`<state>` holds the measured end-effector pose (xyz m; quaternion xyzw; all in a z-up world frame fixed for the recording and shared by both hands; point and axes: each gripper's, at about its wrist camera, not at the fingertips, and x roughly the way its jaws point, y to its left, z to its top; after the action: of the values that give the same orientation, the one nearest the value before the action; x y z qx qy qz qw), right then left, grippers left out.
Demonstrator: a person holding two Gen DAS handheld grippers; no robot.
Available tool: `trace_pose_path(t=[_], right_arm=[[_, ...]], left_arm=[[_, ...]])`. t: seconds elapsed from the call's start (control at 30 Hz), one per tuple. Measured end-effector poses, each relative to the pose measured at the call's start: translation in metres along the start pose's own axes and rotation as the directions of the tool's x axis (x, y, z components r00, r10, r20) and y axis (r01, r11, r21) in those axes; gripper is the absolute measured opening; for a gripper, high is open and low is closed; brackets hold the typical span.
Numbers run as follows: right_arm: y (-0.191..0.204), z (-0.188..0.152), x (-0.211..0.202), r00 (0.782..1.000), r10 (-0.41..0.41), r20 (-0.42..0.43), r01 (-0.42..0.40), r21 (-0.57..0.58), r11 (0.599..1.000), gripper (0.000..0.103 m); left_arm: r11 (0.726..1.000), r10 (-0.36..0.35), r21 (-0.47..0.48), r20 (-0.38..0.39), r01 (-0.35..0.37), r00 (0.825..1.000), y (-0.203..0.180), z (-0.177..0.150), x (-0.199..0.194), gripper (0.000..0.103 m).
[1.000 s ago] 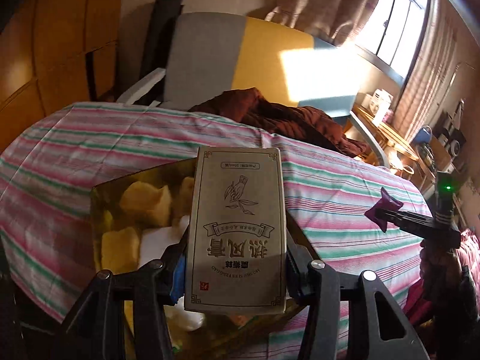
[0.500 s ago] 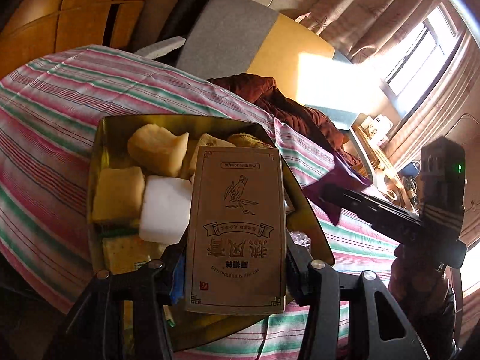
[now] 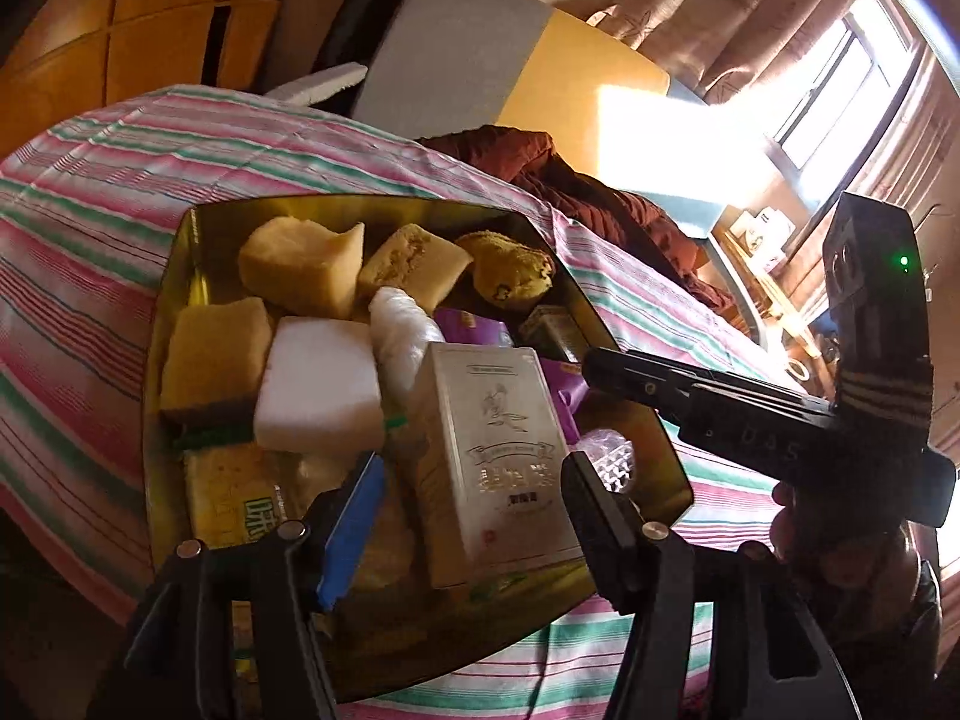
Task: Organize objects
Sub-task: 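Carry the tea box and candy packet over the gold tray and open both tools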
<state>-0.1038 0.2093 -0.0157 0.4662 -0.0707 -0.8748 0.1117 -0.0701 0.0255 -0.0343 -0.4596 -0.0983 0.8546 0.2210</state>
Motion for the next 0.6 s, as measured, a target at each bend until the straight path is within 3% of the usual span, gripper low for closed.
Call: trace_pose_path(t=[0.1, 0.27, 0.3, 0.53, 0.6], right_arm=[[0.001, -0.005, 0.0, 1.0, -0.006, 0.005, 0.006, 0.008, 1.0, 0.037], [0.013, -0.014, -0.008, 0.999, -0.033, 0.04, 0.034, -0.012, 0.999, 0.052], [0.016, -0.016, -0.01, 0.998, -0.047, 0.052, 0.048, -0.02, 0.999, 0.059], [0.037, -0.032, -0.027, 0.984, -0.119, 0.136, 0.128, -0.055, 0.99, 0.079], [0.039, -0.036, -0.03, 0.979, -0.133, 0.152, 0.143, -0.058, 0.988, 0.08]], left_arm=[[0.996, 0.074, 0.043, 0.054, -0.076, 0.996, -0.002, -0.002, -0.012, 0.063], [0.979, 0.172, 0.086, 0.15, -0.186, 0.974, -0.006, -0.004, -0.035, 0.071], [0.974, 0.189, 0.091, 0.167, -0.206, 0.968, -0.007, -0.004, -0.04, 0.072], [0.946, 0.281, 0.096, 0.244, -0.311, 0.928, -0.014, -0.005, -0.061, 0.073], [0.942, 0.289, 0.098, 0.253, -0.322, 0.923, -0.016, -0.008, -0.065, 0.073]])
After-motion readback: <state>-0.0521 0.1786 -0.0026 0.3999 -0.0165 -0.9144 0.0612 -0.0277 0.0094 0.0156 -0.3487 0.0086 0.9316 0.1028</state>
